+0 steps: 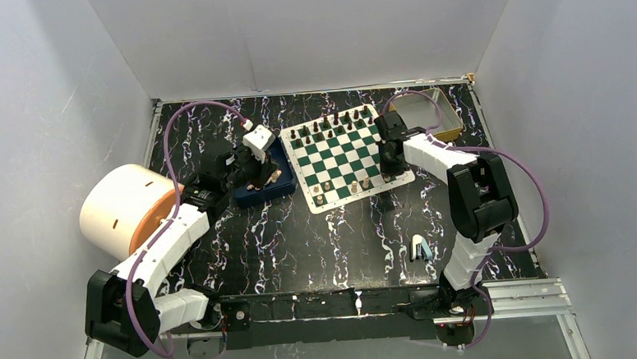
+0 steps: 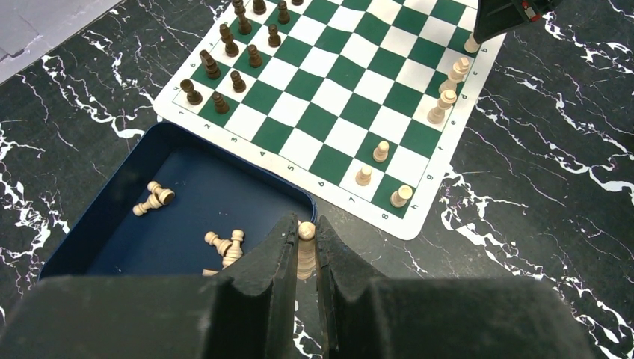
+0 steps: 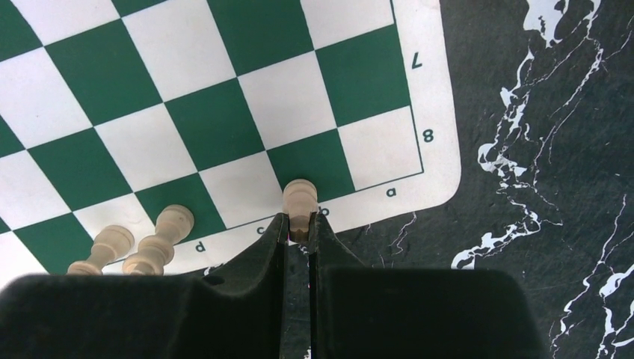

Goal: Set up the chess pieces on the board
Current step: Place the chess piece on the chessboard.

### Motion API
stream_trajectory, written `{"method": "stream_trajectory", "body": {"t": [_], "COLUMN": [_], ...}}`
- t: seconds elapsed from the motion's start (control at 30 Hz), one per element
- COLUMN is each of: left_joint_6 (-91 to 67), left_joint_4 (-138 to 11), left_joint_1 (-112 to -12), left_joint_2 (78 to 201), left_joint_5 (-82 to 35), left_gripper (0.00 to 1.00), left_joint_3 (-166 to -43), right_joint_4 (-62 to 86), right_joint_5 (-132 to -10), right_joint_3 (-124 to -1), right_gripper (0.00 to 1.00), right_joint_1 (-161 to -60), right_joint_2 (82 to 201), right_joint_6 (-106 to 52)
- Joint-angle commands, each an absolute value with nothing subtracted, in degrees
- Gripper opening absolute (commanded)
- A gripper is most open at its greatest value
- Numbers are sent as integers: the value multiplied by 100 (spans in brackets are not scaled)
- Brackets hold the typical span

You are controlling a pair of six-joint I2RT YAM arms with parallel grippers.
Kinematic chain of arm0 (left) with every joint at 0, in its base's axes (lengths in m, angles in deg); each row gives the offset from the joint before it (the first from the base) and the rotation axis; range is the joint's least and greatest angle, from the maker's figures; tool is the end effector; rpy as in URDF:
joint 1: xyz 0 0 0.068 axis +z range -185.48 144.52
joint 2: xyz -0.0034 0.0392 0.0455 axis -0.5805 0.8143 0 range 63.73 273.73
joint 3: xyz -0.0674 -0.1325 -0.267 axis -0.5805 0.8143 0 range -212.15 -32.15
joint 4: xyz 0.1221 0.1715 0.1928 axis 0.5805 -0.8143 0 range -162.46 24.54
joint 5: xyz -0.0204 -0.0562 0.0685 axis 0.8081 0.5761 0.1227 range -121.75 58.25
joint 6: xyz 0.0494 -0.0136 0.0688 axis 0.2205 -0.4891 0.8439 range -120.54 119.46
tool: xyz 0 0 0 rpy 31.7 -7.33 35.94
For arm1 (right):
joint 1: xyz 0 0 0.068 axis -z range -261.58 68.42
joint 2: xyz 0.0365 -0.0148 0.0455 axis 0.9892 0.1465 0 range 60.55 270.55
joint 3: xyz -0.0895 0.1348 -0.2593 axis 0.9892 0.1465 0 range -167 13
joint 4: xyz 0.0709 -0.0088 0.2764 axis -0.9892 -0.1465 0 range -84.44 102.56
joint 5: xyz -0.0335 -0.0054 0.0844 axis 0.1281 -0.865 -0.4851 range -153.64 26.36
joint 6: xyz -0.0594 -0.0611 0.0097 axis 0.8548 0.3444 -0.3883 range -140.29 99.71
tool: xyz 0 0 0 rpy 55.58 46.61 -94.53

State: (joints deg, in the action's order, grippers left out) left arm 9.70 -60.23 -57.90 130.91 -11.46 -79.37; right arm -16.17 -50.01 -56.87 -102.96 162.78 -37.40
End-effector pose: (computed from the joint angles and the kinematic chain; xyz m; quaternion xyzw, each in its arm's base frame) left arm 0.2853 -0.1460 0.3152 0.3224 0.7178 -0.2025 0.5829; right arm 0.3929 0.1348 0.1813 -0.0063 0.9620 -0.0268 0.2718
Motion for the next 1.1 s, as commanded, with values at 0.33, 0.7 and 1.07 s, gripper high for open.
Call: {"method": "stream_trajectory", "body": {"t": [0.33, 0.7, 1.07], "left_joint_6": [1080, 1098, 1093], "left_joint_4": [-6071, -6088, -6086], "left_joint_1": [-5825, -5825, -5826], "left_joint_2": [12879, 12902, 12917], "left_joint_5": [-1147, -1156, -1169], "left_gripper": [0, 0, 0], "left_joint_3": [-7935, -7944, -7951], "right_joint_4": [-1732, -1801, -1765], "right_joint_5": [-4706, -4599, -4586], "right_joint_3": [-6109, -6125, -6122], "right_gripper": [15, 16, 18], "right_joint_1": [-10255, -10244, -10247], "right_joint_2": [16601, 16632, 16608], "right_joint_6": [-3668, -3667, -3651]}}
